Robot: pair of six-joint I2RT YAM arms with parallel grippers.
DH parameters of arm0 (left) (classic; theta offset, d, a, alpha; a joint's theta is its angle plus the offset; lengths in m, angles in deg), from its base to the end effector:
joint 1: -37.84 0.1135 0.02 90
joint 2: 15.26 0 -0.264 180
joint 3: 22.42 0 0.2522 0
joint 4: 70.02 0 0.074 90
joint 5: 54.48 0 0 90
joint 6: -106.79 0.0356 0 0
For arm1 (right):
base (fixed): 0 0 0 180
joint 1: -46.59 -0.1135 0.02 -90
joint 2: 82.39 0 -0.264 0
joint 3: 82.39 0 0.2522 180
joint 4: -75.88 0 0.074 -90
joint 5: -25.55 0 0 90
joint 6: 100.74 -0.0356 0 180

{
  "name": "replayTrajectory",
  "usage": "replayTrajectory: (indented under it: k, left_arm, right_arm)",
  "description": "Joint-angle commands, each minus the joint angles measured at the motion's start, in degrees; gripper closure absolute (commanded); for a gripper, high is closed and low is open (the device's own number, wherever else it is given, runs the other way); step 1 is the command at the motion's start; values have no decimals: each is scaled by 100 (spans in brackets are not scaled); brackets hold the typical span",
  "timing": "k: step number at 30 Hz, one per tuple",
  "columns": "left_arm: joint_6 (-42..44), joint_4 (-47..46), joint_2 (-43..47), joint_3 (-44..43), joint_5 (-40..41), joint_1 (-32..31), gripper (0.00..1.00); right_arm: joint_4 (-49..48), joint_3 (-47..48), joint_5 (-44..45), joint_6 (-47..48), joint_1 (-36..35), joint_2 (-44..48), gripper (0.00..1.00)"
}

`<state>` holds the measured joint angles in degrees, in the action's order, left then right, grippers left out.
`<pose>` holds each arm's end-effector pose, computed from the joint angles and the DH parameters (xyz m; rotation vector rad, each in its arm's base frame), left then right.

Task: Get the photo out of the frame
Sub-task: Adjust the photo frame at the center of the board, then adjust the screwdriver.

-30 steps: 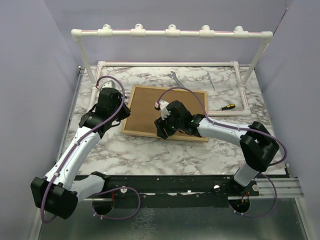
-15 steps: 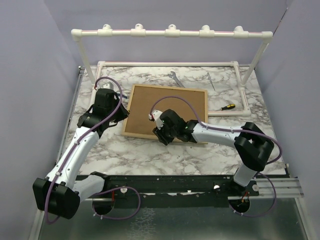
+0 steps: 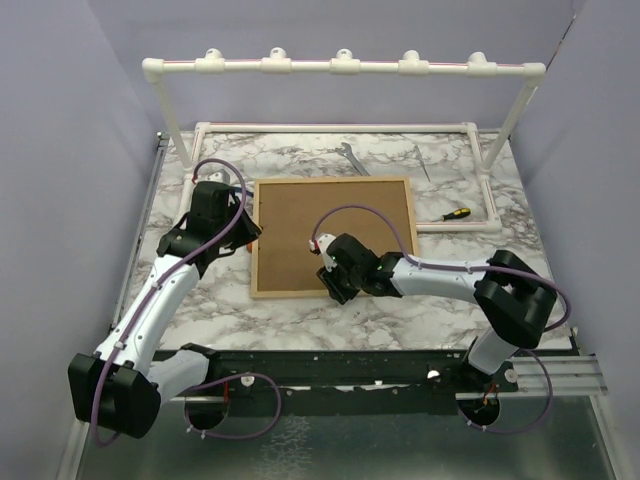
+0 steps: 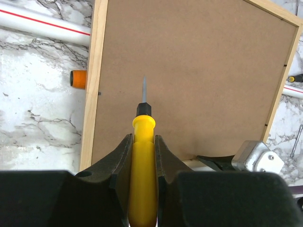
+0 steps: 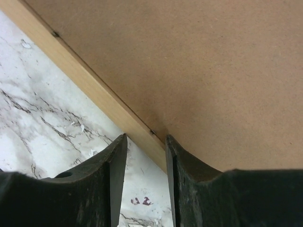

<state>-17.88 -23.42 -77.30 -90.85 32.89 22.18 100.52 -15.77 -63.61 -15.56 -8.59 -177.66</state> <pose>0.2215 -0.0638 0.3040 -0.3594 2.2966 -0.5070 0.1895 0.2715 0.1676 -1.0792 2.3100 0.4068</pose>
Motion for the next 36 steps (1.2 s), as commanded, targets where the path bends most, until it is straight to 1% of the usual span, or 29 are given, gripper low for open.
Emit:
replayTrajectory:
  k: [1, 4, 7, 9, 11, 13, 15, 19, 22, 23, 25, 26, 27, 28, 29, 32, 34, 36]
  left_arm:
    - [-65, -201, 44, 144, -343, 54, 100]
    - [-79, -223, 23, 178, -458, 54, 100]
    - [-111, -263, 22, 228, -561, 54, 100]
    - [-156, -312, 28, 289, -643, 54, 100]
    - [-214, -389, 41, 369, -747, 56, 100]
    - [-292, -514, 35, 475, -910, 55, 100]
    - [-399, -712, 21, 601, -1138, 54, 100]
    - [-805, -1375, 3, 917, -1782, 54, 100]
    - [-1337, -2129, 41, 1233, -2266, 54, 100]
    - [-1544, -2408, 75, 1351, -2386, 54, 100]
    - [-1976, -3056, 176, 1586, -2562, 53, 100]
    - [-2179, -3444, 251, 1717, -2623, 47, 100]
    - [-2355, -3819, 319, 1832, -2661, 39, 100]
    - [-2475, -4167, 397, 1917, -2660, 25, 100]
    - [-2576, -4314, 471, 1972, -2613, 16, 100]
    - [-2696, -4511, 709, 2034, -2344, -48, 100]
    - [-2842, -4709, 842, 2113, -2214, -112, 100]
    - [-3036, -4931, 922, 2193, -2091, -219, 100]
  right_arm:
    - [454, -289, 586, -404, -45, 182, 58]
    - [655, -201, 1002, -572, -37, 179, 58]
    - [857, -84, 1393, -729, -35, 74, 60]
    - [913, -63, 1551, -839, -32, 71, 58]
    - [900, -117, 1618, -926, -28, 196, 47]
    - [726, -224, 1421, -899, -28, 478, 37]
    - [521, -318, 1211, -904, -33, 853, 31]
    - [374, -249, 1064, -1041, -31, 1442, 29]
    - [221, -159, 1063, -1522, -29, 1824, 29]
    - [98, -199, 1067, -1800, -29, 1990, 25]
    - [-310, -406, 1092, -2481, -37, 2387, 8]
    - [-584, -564, 1070, -2846, -30, 2570, 1]
    - [-884, -715, 1075, -3229, -29, 2752, 0]
    - [-1171, -852, 1134, -3650, -34, 2900, 0]
    - [-1411, -958, 1241, -4085, -30, 3028, 0]
    - [-2130, -1297, 1505, -5320, -34, 3267, 1]
    - [-2993, -1595, 1575, -5855, -35, 3312, 7]
    - [-3613, -1698, 1682, -6150, -31, 3212, 14]
